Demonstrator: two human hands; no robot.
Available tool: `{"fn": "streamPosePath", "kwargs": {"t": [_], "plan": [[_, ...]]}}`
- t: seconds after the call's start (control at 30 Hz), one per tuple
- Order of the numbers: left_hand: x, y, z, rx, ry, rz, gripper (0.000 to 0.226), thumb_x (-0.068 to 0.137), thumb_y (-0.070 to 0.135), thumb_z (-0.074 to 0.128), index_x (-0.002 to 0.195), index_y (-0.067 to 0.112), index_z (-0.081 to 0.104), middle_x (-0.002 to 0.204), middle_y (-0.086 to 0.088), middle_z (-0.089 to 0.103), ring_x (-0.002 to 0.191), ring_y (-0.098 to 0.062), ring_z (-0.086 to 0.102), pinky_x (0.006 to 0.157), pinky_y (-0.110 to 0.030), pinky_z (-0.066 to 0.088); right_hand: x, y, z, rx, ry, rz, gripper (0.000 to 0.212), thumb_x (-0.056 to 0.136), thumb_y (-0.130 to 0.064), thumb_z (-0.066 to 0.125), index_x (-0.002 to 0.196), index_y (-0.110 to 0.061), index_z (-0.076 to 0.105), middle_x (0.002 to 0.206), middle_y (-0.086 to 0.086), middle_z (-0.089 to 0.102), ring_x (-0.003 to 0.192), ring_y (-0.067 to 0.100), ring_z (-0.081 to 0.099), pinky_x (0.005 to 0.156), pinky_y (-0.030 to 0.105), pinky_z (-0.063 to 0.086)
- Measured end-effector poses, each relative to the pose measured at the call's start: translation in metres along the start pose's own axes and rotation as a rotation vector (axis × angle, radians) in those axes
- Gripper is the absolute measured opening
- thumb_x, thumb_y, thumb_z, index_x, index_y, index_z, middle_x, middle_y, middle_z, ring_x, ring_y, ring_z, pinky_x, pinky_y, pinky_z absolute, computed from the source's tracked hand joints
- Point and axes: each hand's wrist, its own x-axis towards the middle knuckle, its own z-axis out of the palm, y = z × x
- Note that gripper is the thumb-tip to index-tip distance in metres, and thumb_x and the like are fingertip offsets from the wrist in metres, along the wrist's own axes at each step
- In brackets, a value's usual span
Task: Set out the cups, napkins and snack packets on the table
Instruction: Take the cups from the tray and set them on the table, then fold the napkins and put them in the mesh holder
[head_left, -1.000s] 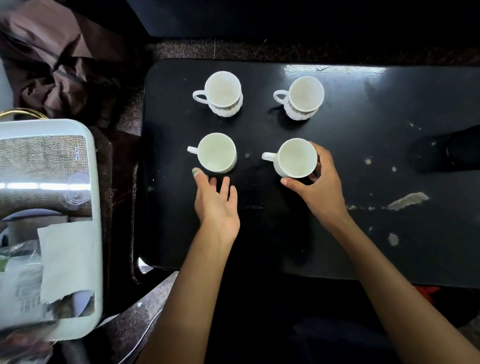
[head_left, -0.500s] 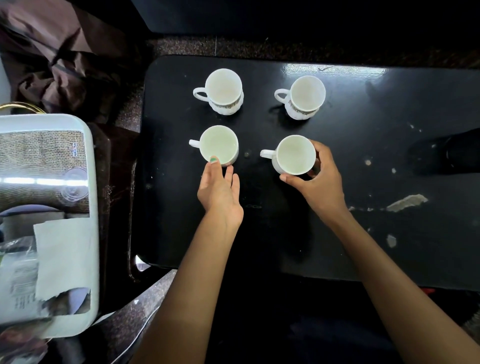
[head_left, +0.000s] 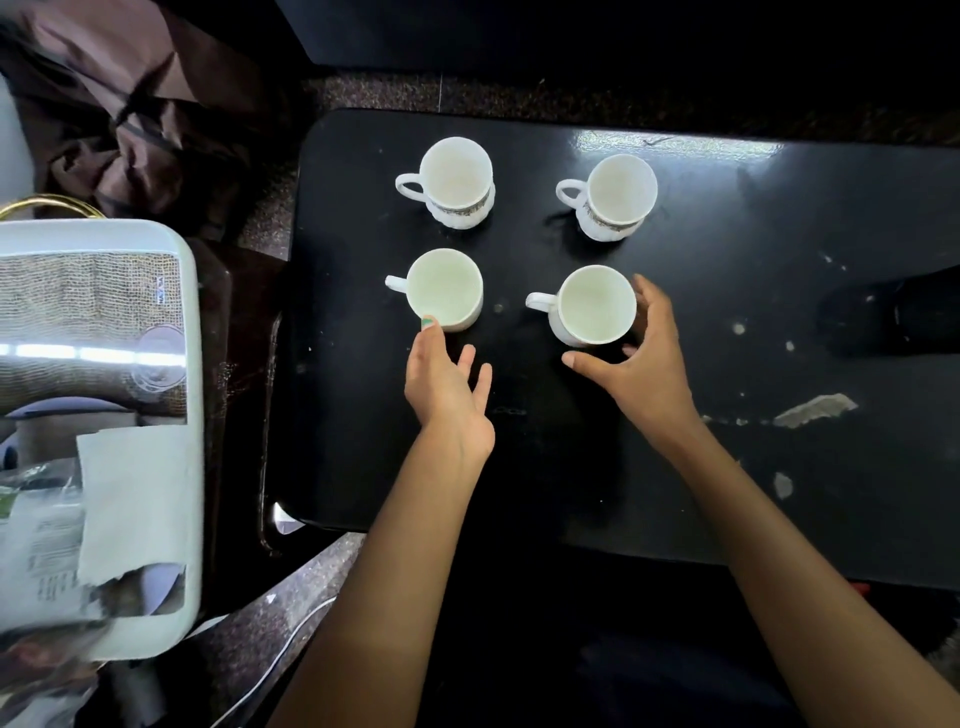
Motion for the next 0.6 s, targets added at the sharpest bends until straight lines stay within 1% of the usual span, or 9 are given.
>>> {"fn": "streamPosePath", "kwargs": {"t": [0.07,0.13,0.23,0.3,0.43,0.5,0.6], "plan": [[-0.003,0.000,-0.003,-0.002,0.030,-0.022,0.047,0.093,0.039,0.054,0.136,0.020,0.047,0.138,0.002,0.053,0.113,-0.017,0.060,0.079,-0.028,0.054,-0.006,0.004,-0.001,-0.020,0.013,0.042,0.094,0.066,-0.021,0.084,0.143,-0.022,0.030,0.143,0.000,0.039,0.124,0.014,0.044,0.105,0.036,0.041],[-0.007,-0.002,-0.009,0.009,0.056,-0.039,0.041,0.096,0.034,0.050,0.134,0.018,0.050,0.136,0.002,0.054,0.105,-0.016,0.060,0.075,-0.026,0.053,-0.014,0.007,-0.002,-0.030,0.047,0.094,0.086,0.070,-0.024,0.081,0.141,-0.021,0.034,0.141,0.001,0.041,0.121,0.016,0.047,0.101,0.034,0.043],[-0.014,-0.006,-0.020,0.052,0.050,-0.040,0.031,0.096,0.022,0.048,0.126,0.018,0.055,0.129,0.002,0.058,0.099,-0.015,0.060,0.083,-0.028,0.051,-0.031,0.010,0.000,-0.028,0.105,0.166,0.065,0.078,-0.023,0.074,0.135,-0.018,0.044,0.135,0.004,0.046,0.112,0.012,0.049,0.092,0.028,0.042],[-0.020,-0.009,-0.027,0.098,0.030,-0.018,0.030,0.096,0.016,0.046,0.124,0.017,0.057,0.124,0.001,0.059,0.099,-0.015,0.061,0.087,-0.029,0.049,-0.043,0.008,0.005,-0.021,0.096,0.192,0.051,0.082,-0.020,0.069,0.130,-0.019,0.049,0.131,0.004,0.050,0.108,0.010,0.051,0.088,0.024,0.039],[-0.035,-0.010,-0.043,0.162,0.006,0.080,0.028,0.096,0.012,0.045,0.119,0.019,0.059,0.117,0.003,0.061,0.096,-0.011,0.061,0.084,-0.025,0.047,-0.067,-0.013,0.027,-0.018,-0.028,0.160,0.038,0.086,-0.016,0.064,0.122,-0.021,0.056,0.124,0.001,0.055,0.106,0.009,0.054,0.081,0.016,0.040],[-0.040,-0.006,-0.056,0.163,0.016,0.167,0.027,0.095,0.009,0.044,0.113,0.022,0.059,0.116,0.003,0.062,0.099,-0.010,0.062,0.086,-0.025,0.046,-0.078,-0.031,0.044,-0.010,-0.104,0.115,0.034,0.086,-0.015,0.064,0.118,-0.022,0.058,0.121,-0.001,0.057,0.105,0.008,0.055,0.077,0.010,0.040],[-0.044,0.006,-0.078,0.125,0.069,0.302,0.030,0.093,0.002,0.043,0.109,0.020,0.061,0.113,0.002,0.064,0.099,-0.011,0.063,0.088,-0.026,0.048,-0.088,-0.061,0.074,0.001,-0.219,0.051,0.031,0.086,-0.015,0.064,0.116,-0.022,0.060,0.118,-0.004,0.058,0.105,0.007,0.057,0.077,0.008,0.041]]}}
